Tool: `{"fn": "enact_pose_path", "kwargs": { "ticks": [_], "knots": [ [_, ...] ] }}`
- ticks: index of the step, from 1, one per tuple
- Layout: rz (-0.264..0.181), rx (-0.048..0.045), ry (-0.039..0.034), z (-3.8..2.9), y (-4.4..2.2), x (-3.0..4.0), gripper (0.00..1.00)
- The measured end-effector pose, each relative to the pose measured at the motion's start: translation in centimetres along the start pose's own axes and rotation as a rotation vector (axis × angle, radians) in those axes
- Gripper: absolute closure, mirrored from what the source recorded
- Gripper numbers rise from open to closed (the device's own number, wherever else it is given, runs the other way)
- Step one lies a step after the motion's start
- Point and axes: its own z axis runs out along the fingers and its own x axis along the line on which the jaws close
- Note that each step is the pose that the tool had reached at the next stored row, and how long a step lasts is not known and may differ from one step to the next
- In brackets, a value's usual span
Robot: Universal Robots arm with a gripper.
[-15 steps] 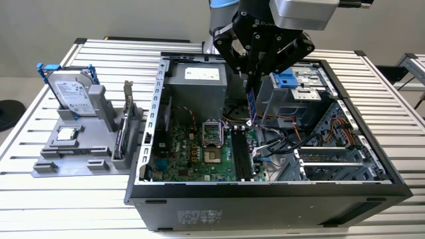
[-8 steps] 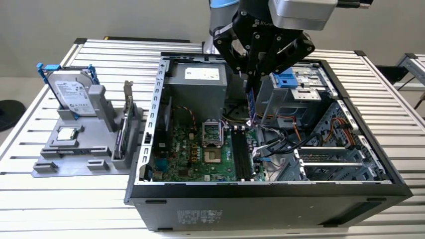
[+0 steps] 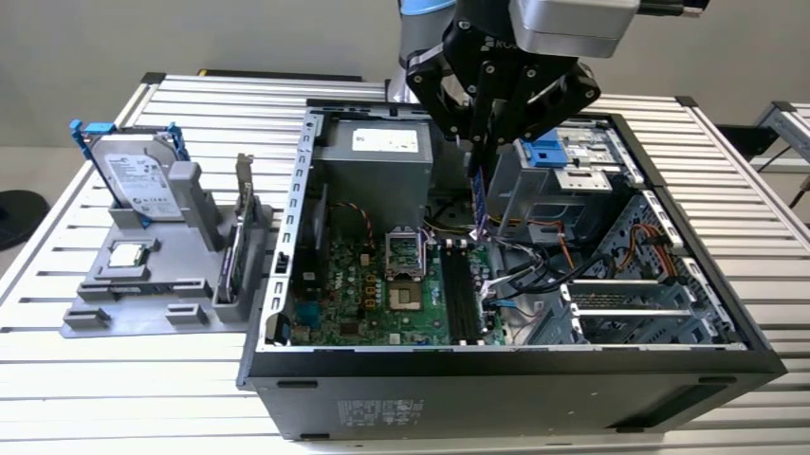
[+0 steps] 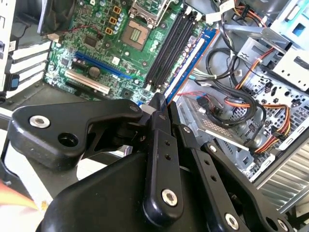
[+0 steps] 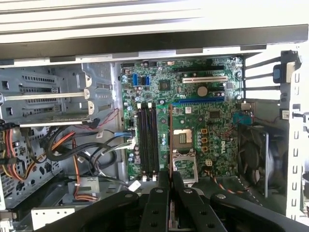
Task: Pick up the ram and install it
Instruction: 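Insert the ram into the slot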
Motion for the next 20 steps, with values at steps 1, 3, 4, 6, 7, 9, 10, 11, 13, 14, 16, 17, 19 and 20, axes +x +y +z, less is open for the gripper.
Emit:
{"fn": "enact_pose_path", "kwargs": {
  "ticks": [1,3,4,6,7,9,10,11,13,14,16,17,19,20],
  "knots": [
    [0.003,0.0000,0.0001,0.00,0.00,0.00,1.00],
    [0.008,0.0000,0.0004,0.00,0.00,0.00,1.00],
    [0.011,0.0000,0.0005,0.00,0.00,0.00,1.00],
    [0.017,-0.0001,0.0008,0.00,0.00,0.00,1.00],
    [0.020,-0.0001,0.0009,0.00,0.00,0.00,1.00],
    [0.027,-0.0001,0.0013,0.00,0.00,0.00,1.00],
    [0.030,0.0000,0.0014,0.00,0.00,0.00,1.00],
    [0.033,-0.0001,0.0015,0.00,0.00,0.00,1.00],
    [0.039,-0.0001,0.0018,0.00,0.00,0.00,1.00],
    [0.042,-0.0001,0.0019,0.00,0.00,0.00,1.00],
    [0.048,-0.0001,0.0022,0.00,0.00,0.00,1.00],
    [0.051,-0.0001,0.0023,0.00,0.00,0.00,1.00],
    [0.057,-0.0001,0.0027,0.00,0.00,0.00,1.00],
    [0.060,-0.0004,0.0027,-0.01,-0.01,0.00,1.00]
  ]
}}
